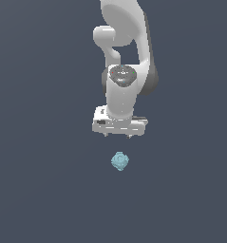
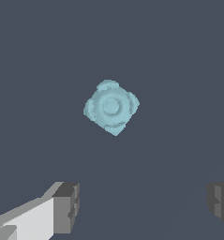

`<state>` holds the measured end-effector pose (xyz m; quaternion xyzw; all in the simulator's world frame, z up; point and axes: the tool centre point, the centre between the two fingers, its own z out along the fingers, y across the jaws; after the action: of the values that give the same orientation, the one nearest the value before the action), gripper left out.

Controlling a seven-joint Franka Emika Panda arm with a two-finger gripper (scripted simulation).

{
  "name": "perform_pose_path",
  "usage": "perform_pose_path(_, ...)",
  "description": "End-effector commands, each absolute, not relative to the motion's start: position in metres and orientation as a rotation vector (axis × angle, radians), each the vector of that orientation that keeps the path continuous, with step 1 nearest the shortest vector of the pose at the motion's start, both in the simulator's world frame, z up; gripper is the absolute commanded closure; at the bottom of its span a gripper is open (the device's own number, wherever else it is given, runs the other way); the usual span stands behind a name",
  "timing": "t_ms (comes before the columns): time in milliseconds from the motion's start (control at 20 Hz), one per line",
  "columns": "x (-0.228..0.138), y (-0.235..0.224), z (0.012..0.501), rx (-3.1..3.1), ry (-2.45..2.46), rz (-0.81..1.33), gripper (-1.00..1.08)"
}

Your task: Pick up the object and move it to a goal position.

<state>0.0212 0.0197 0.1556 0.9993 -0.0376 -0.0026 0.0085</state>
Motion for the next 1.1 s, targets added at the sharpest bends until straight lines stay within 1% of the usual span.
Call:
perform_pose_path(0, 0.028, 0.021, 0.15, 3.12, -0.212, -0.008, -0.92)
perform_pose_path(600, 0.065, 0.027, 0.116, 3.053, -0.724, -0.004, -0.92)
perform_pose_path(1050, 0.082, 0.032, 0.096, 2.985, -0.978, -0.001, -0.92)
